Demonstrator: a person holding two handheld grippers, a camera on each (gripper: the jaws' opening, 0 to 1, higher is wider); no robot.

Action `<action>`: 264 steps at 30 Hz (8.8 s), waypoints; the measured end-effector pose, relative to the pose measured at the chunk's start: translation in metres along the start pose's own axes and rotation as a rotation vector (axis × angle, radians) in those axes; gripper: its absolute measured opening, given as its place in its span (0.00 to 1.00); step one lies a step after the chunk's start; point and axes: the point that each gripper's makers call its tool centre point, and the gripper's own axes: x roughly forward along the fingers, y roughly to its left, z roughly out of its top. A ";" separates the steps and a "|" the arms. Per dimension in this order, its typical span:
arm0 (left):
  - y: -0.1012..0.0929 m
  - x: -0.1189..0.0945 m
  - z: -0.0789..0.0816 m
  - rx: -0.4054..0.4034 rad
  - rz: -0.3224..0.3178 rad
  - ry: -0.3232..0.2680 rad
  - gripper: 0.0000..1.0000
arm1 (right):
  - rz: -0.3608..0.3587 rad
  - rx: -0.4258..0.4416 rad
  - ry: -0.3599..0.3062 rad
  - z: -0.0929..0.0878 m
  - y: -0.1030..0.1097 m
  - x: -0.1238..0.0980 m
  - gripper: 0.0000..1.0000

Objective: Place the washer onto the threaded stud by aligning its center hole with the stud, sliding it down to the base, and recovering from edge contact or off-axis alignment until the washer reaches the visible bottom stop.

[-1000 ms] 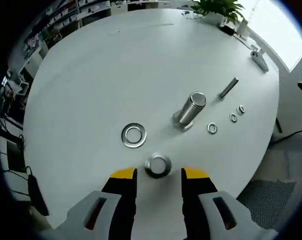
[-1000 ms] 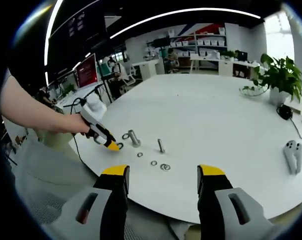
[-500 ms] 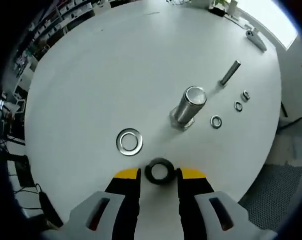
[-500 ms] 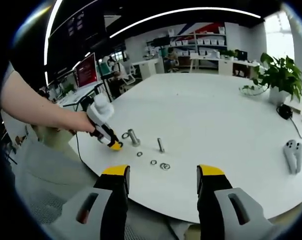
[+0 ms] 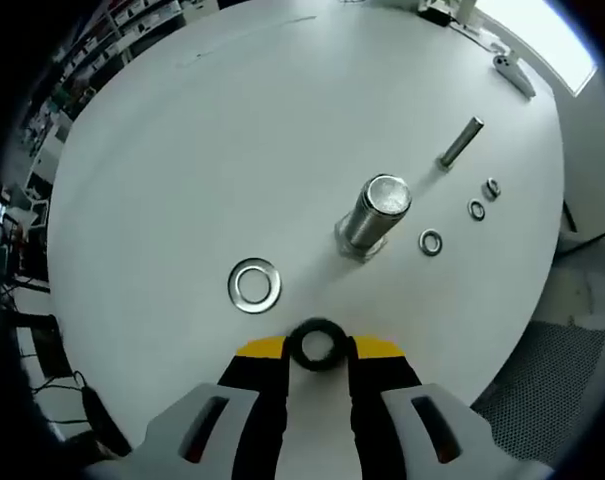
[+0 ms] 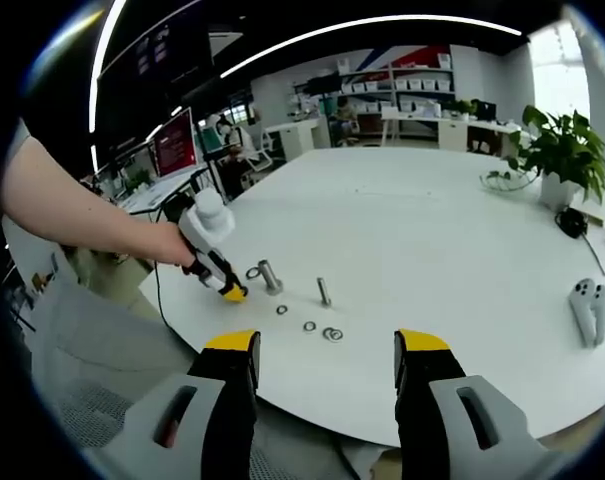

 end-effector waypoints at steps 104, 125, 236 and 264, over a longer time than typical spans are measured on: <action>-0.020 -0.069 0.087 0.114 -0.031 -0.196 0.19 | 0.055 0.003 -0.012 0.003 0.010 0.002 0.56; -0.022 -0.069 0.093 0.135 -0.041 -0.167 0.19 | 0.063 -0.006 -0.012 0.004 0.012 0.002 0.56; 0.013 -0.029 0.053 0.067 -0.038 -0.116 0.27 | 0.082 -0.039 0.013 -0.001 0.016 0.005 0.56; 0.045 0.011 0.046 0.034 -0.028 -0.026 0.28 | 0.043 -0.008 0.015 -0.003 0.007 0.003 0.56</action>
